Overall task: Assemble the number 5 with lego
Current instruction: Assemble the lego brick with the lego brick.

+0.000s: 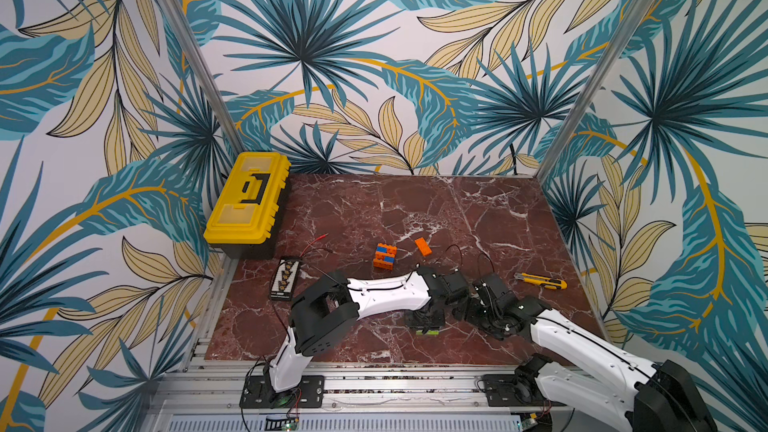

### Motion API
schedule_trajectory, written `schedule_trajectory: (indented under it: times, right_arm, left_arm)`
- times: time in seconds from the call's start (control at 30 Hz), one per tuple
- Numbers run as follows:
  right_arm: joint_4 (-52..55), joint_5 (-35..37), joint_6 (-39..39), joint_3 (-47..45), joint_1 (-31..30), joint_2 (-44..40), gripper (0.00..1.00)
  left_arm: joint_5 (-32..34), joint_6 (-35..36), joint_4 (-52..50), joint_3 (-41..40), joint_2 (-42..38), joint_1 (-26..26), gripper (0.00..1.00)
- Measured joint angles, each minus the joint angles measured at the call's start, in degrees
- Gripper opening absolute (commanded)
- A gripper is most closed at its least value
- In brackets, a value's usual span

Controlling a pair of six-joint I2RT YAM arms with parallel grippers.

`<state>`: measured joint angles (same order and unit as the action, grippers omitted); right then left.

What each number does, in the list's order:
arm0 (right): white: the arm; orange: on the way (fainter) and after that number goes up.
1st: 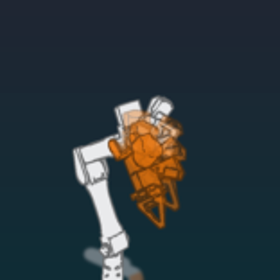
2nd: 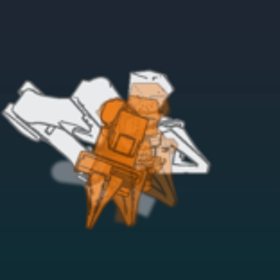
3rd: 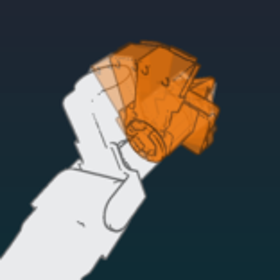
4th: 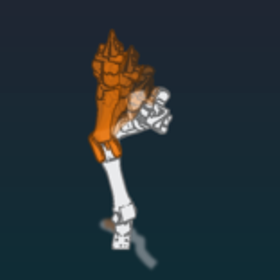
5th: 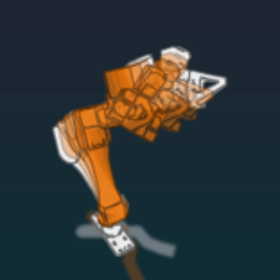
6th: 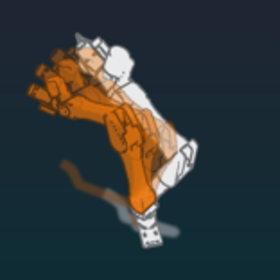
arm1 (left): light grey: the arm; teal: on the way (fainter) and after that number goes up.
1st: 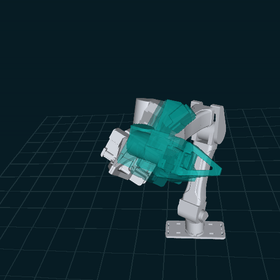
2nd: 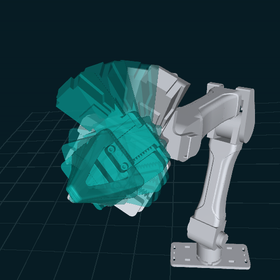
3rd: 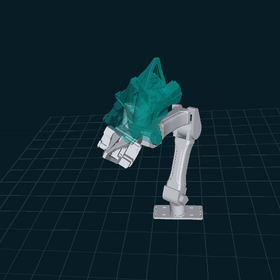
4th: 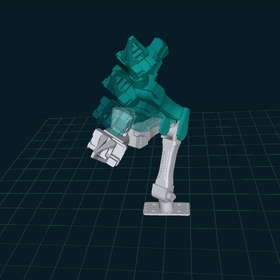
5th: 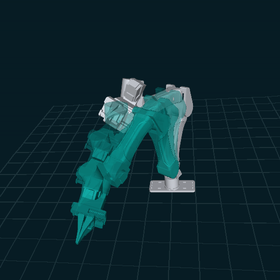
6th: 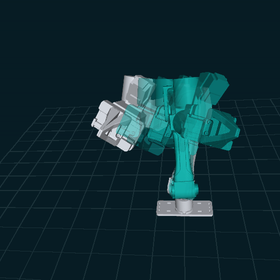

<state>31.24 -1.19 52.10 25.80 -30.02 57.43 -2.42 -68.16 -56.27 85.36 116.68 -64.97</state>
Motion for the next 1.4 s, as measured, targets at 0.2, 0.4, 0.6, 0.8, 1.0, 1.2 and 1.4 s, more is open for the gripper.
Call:
schedule_trajectory:
  times: [0.2, 0.4, 0.6, 0.8, 1.0, 1.2, 1.4]
  right_arm:
    - [0.0, 0.4, 0.4, 0.0, 0.0, 0.0, 0.99]
    - [0.1, 0.5, 0.6, 0.0, 0.0, 0.0, 0.99]
    - [0.1, 0.0, 0.5, 1.6, 0.0, 0.0, 0.99]
    - [-1.1, -0.8, 0.4, 3.7, 0.0, 1.5, 0.99]
    - [-1.6, -1.5, 0.4, 3.8, 0.0, 3.3, 0.99]
    - [-1.4, -1.4, 0.5, 3.8, 0.0, 3.1, 0.99]
    - [-0.9, -1.2, 0.7, 4.0, 0.0, 2.5, 0.99]
  left_arm:
    - [-1.6, 0.9, 0.4, -0.3, 0.3, 0.7, 0.15]
    - [-0.7, 1.0, 0.2, -0.4, -1.2, 0.6, 0.17]
    - [6.1, 0.6, -1.1, -3.5, -3.8, 0.6, 0.18]
    - [8.8, 0.7, -0.6, -8.9, -7.5, 2.7, 0.18]
    - [8.5, 1.2, 2.4, -11.2, -8.5, 2.9, 0.18]
    - [6.2, 2.0, 4.7, -13.7, -9.0, 4.0, 0.18]
    - [3.0, 2.4, 8.3, -16.8, -10.6, 5.4, 0.17]
